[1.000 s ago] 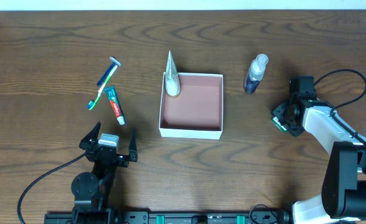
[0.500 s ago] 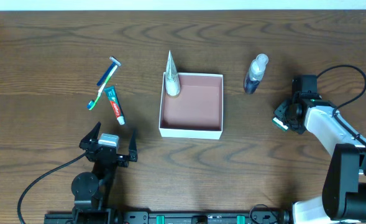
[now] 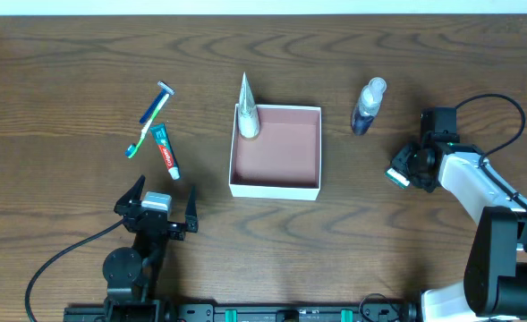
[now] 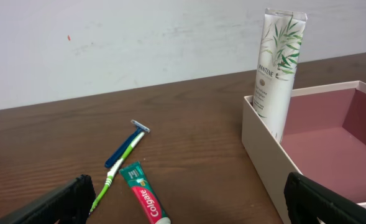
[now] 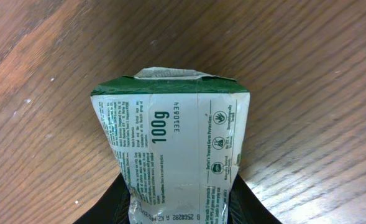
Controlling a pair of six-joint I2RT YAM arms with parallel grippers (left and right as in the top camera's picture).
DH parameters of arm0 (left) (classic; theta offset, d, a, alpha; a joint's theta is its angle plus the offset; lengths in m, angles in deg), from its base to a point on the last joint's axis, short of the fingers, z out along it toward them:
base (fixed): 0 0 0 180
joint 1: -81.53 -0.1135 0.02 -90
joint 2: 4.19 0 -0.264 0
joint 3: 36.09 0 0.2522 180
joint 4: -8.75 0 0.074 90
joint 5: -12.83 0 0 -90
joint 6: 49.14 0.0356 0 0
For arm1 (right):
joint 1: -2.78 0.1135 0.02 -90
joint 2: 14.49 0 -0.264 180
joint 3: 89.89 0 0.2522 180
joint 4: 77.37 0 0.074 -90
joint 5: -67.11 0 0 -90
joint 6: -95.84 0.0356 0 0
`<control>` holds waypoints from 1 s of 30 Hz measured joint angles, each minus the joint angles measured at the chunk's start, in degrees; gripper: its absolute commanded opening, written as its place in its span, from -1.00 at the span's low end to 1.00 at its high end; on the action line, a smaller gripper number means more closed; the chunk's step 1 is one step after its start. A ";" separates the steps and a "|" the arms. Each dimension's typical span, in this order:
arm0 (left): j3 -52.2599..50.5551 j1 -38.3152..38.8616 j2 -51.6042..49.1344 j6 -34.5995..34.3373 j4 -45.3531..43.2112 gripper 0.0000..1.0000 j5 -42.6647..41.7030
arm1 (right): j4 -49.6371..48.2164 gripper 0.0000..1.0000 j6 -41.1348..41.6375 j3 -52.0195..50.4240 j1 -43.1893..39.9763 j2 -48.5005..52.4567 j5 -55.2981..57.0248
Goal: Pack container
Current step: 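Carry soap box with right gripper and lower it into box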
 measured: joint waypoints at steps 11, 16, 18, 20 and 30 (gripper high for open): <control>0.00 0.00 0.00 0.00 -0.02 0.96 0.00 | 0.94 -0.67 -10.80 0.02 0.00 -0.92 -17.57; 0.00 0.00 0.00 -0.02 -0.02 0.96 0.00 | 2.21 -0.64 -13.64 0.02 0.02 -8.13 -25.46; 0.00 0.00 0.00 -0.02 -0.02 0.96 0.00 | 2.23 -0.61 -14.27 0.02 0.28 -12.31 -28.50; 0.00 0.00 0.00 0.00 -0.02 0.96 0.00 | 2.23 -0.59 -14.45 0.02 1.09 -16.04 -30.84; 0.00 0.00 0.00 0.00 -0.02 0.96 0.00 | -5.31 -0.56 -8.66 0.02 15.21 -26.03 -32.87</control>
